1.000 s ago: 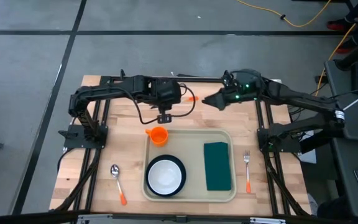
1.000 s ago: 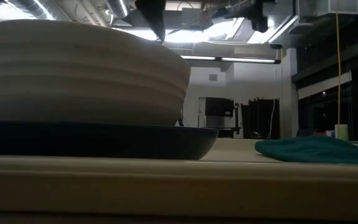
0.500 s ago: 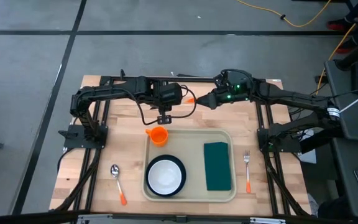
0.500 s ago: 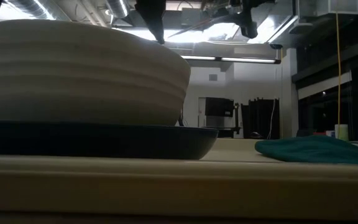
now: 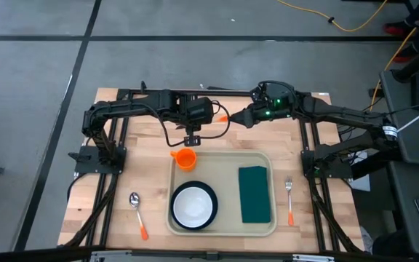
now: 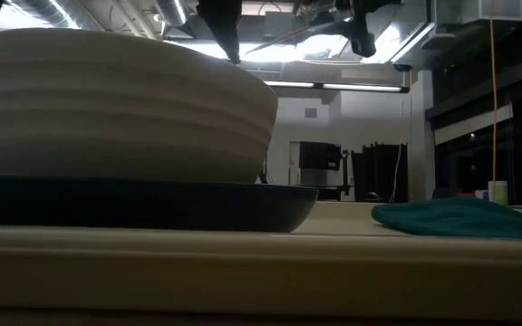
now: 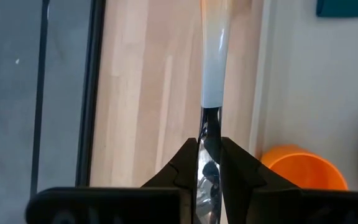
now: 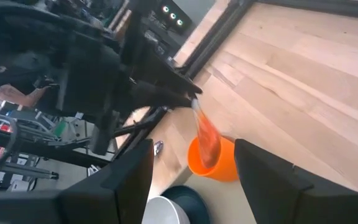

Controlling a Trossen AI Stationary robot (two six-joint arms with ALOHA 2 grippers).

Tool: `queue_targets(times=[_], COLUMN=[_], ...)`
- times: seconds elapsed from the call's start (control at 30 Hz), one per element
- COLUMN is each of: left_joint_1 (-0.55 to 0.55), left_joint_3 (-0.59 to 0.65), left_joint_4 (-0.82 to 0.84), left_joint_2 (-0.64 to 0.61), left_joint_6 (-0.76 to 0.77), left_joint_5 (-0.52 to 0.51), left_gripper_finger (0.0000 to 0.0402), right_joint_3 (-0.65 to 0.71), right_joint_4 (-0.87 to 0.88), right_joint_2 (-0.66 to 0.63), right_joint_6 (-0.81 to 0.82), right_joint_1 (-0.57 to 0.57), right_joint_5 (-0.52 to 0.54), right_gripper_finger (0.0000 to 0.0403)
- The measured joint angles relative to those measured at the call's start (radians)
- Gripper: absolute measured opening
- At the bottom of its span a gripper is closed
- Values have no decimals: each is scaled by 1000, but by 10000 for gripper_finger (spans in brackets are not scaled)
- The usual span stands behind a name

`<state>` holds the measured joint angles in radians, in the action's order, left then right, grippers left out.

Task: Set up tray
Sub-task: Put the orange knife on the green napkin

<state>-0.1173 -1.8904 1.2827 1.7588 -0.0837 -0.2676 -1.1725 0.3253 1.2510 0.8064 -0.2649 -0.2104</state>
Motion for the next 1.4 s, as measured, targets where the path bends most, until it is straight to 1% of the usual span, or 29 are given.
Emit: queue_targets(times=[0.33,0.43,0.67,0.8,0.93,1.4], left_joint_1=[1,1,1,1,1,1], left_joint_3=[0,0,-1,-1,-1,-1], left_joint_4=[-8,-19,-34,-35,-36,-52], left_joint_2=[0,0,0,0,0,-1], left_joint_6=[0,-6,-8,-8,-8,-10], left_joint_5=[0,6,12,23,23,15], left_gripper_finger=[28,28,28,28,28,28], right_joint_3=[31,31,31,31,31,31], right_joint_4=[-26,-28,-57,-73,-72,-61], right_joint_2=[0,0,0,0,0,0], right_joint_6=[5,4,-1,-2,-2,0], right_joint_1=[0,0,0,0,1,1], right_joint_5=[0,0,0,-1,-1,-2], right_gripper_finger=[224,211,162,147,141,141])
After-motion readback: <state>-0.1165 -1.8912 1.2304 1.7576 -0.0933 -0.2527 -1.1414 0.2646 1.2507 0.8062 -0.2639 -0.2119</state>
